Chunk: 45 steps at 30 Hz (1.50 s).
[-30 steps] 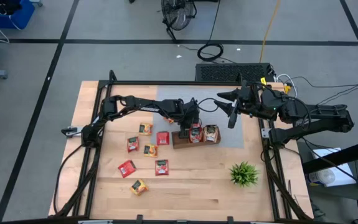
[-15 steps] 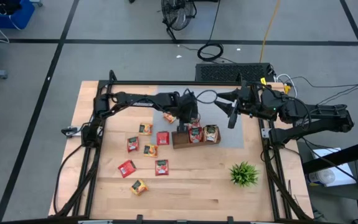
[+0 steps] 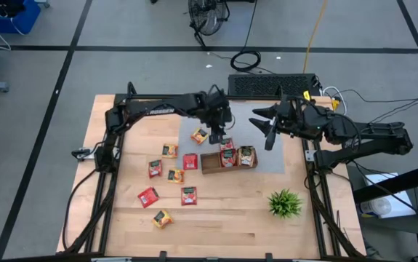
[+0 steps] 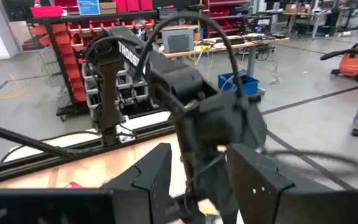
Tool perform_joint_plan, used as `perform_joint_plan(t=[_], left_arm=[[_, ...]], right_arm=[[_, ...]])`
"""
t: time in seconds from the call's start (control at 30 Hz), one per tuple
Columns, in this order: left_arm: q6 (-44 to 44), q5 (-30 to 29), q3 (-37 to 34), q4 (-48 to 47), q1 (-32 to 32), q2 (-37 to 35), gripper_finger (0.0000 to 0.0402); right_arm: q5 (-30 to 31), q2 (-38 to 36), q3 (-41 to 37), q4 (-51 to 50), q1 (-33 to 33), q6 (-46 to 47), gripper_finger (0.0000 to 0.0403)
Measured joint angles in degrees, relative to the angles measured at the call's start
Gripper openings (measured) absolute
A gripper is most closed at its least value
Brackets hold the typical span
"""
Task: Pick & Place Tea
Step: Put the red tea bag into the middle section of the wooden organizer
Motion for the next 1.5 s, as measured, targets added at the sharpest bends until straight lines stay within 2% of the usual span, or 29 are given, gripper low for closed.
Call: perform_joint_plan(t=[0.17,0.23,0.33,0.53,0.63,0.77,0.97,1.13,1.5], left_arm=[[-5.20,7.47,2.78,-4.07,2.31,-1.01,0.0303],[-6.32,9.52,2.69,-5.53,2.75,-2.82,0.0329],[-7.10,10.33,1.09,-5.65,2.66,-7.97,0.0347],[-7.98,9.09,-6.11,2.08,0.25,-21.12,0.0351],[-10.79,8.49,-12.10,9.08,-0.78,-28.84,0.0351],[-14.99,3.39,-19.59,15.78,-2.83,-37.97,0.0351],[-17.22,-2.17,-23.32,17.59,-6.06,-48.14,0.0351],[-17.43,-2.12,-23.45,17.82,-8.23,-51.26,0.0351],[-23.06,-2.10,-23.50,18.19,-9.32,-52.00,0.0351]], right_arm=[[-0.02,-0.01,0.00,-0.37,-0.30,-0.04,0.0144],[-0.10,-0.02,0.02,-0.79,-0.30,-0.42,0.0144],[-0.26,-0.01,0.02,-2.19,-0.84,-1.09,0.0144],[-1.51,0.37,0.02,-2.76,-4.45,-0.27,0.0144],[-5.90,1.62,0.02,-4.36,-7.57,1.36,0.0144],[-12.84,4.40,0.00,-6.37,-11.32,1.75,0.0144],[-22.86,8.45,0.18,-8.11,-16.41,2.10,0.0144],[-30.34,15.87,6.78,-15.02,-20.43,-0.68,0.0144],[-30.46,29.64,25.02,-26.69,-23.96,-11.68,0.0144]])
